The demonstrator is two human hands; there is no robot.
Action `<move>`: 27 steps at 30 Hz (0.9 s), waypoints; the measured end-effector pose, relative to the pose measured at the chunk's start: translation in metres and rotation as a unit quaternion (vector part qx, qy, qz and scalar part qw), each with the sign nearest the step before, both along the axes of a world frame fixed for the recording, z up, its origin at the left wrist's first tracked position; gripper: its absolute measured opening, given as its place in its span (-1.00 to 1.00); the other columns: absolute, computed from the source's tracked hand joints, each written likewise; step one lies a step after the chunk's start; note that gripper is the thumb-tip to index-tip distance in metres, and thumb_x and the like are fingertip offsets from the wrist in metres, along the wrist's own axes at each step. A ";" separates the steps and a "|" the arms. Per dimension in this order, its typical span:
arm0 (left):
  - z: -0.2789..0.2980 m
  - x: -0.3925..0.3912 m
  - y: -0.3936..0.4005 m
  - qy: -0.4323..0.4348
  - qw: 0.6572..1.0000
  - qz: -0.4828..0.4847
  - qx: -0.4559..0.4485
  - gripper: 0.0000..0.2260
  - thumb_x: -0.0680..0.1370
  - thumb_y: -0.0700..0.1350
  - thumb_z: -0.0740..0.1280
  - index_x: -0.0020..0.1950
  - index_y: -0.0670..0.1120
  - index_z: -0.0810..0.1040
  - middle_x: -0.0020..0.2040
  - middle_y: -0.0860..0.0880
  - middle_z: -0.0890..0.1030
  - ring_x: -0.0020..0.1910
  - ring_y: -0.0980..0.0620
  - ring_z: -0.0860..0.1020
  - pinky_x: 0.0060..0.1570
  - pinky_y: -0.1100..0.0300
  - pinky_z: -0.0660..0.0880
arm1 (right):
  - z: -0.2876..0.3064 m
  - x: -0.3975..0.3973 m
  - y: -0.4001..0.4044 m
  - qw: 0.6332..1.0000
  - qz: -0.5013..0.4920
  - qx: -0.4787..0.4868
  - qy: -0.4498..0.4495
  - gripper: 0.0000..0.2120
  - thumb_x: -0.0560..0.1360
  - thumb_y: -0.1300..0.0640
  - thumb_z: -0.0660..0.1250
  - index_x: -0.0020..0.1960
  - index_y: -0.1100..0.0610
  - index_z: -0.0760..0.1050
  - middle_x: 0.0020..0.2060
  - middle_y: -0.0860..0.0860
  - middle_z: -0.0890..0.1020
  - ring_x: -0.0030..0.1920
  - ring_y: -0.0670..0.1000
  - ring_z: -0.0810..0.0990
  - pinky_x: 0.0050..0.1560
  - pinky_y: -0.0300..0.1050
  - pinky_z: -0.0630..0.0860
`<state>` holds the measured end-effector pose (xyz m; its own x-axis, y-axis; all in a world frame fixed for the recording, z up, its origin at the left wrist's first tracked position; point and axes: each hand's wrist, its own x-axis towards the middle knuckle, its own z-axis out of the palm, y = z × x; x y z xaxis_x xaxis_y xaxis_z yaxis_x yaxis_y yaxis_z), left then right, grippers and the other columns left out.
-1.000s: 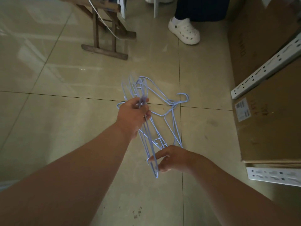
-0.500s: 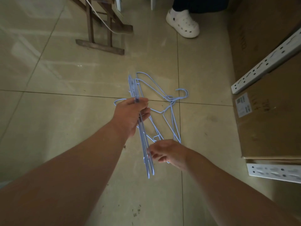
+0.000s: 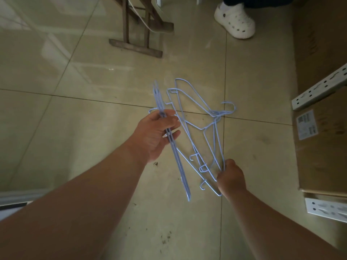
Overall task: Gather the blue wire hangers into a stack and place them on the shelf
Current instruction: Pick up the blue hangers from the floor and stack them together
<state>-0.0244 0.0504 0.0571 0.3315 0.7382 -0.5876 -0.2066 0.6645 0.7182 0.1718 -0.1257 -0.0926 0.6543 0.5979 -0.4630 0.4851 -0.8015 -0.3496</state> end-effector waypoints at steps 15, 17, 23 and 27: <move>0.003 0.017 -0.004 0.020 0.999 0.013 0.026 -0.59 0.49 -0.43 0.44 0.21 -0.01 0.68 -0.01 0.03 0.67 -0.06 -0.02 0.66 -0.01 0.06 0.65 | 0.063 -0.013 0.019 0.930 -0.074 0.105 0.345 -0.87 0.57 0.43 0.25 -0.03 0.23 0.47 -0.43 0.20 0.55 -0.45 0.13 0.63 -0.13 0.24 0.74; 0.003 0.023 -0.005 0.017 0.999 0.008 0.028 -0.53 0.48 -0.45 0.45 0.29 -0.03 0.65 0.12 -0.02 0.65 0.00 -0.03 0.66 0.03 0.04 0.68 | 0.075 -0.015 0.022 0.930 -0.029 0.101 0.352 -0.87 0.56 0.39 0.28 -0.05 0.19 0.48 -0.39 0.18 0.57 -0.40 0.16 0.67 -0.06 0.33 0.71; 0.006 0.022 -0.001 0.039 0.998 -0.018 0.043 -0.45 0.48 -0.43 0.47 0.34 0.08 0.62 0.38 -0.07 0.58 0.11 -0.08 0.65 0.21 -0.22 0.63 | 0.106 -0.025 0.030 0.932 0.069 0.082 0.346 -0.88 0.54 0.46 0.26 -0.06 0.28 0.48 -0.29 0.20 0.53 -0.33 0.16 0.68 -0.14 0.12 0.75; 0.014 0.018 0.007 0.039 0.997 -0.018 0.058 -0.40 0.48 -0.42 0.47 0.30 0.22 0.60 0.37 -0.08 0.56 0.09 -0.12 0.66 0.24 -0.31 0.59 | 0.113 -0.030 0.031 0.922 0.125 0.041 0.363 -0.83 0.53 0.47 0.35 -0.13 0.24 0.54 -0.33 0.16 0.58 -0.43 0.04 0.68 -0.31 -0.11 0.69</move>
<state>-0.0063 0.0573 0.0709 0.3162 0.7908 -0.5241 -0.1247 0.5823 0.8034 0.1423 -0.0949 0.0207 0.0263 0.7410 -0.6710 0.2644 -0.6525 -0.7102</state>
